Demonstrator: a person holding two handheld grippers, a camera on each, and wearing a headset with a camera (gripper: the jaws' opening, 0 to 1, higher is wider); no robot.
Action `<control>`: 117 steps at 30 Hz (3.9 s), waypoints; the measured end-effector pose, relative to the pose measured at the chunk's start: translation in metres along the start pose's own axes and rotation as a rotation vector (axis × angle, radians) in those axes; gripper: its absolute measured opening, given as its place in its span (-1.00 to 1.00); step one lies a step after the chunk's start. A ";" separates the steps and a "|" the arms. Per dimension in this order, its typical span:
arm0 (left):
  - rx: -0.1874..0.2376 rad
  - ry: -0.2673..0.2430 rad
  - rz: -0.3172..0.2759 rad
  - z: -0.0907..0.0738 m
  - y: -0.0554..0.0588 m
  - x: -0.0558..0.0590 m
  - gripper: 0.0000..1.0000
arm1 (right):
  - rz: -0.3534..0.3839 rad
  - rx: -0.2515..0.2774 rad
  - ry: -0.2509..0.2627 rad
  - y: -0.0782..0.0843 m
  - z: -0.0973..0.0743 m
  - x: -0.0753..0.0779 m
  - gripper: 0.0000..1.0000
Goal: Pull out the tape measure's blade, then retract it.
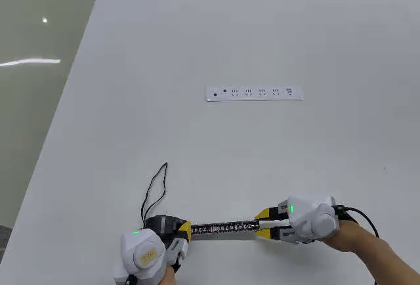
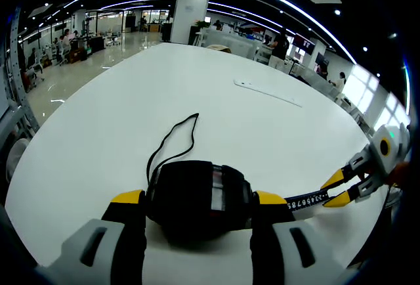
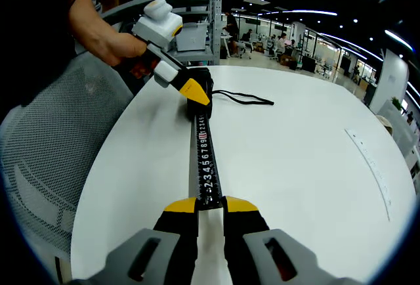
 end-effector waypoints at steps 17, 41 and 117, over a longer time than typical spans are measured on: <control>-0.007 0.009 -0.012 -0.001 0.000 0.000 0.22 | 0.005 0.005 -0.006 -0.003 0.007 -0.001 -0.76; -0.019 0.013 -0.026 0.000 0.001 0.000 0.23 | 0.003 0.016 -0.016 -0.008 0.017 -0.001 -0.76; -0.026 0.035 -0.060 0.001 0.002 -0.001 0.23 | 0.000 0.050 -0.050 -0.027 0.052 -0.004 -0.76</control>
Point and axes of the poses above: the centre of the closed fingertips' face, and the gripper's own axes: z roughly forward along the fingers, x roughly to its right, y roughly out of its underside, the point moved 2 cm from there along -z, roughly backward along the fingers, and after that the axes turned 11 degrees about x, right-handed, at the moved point
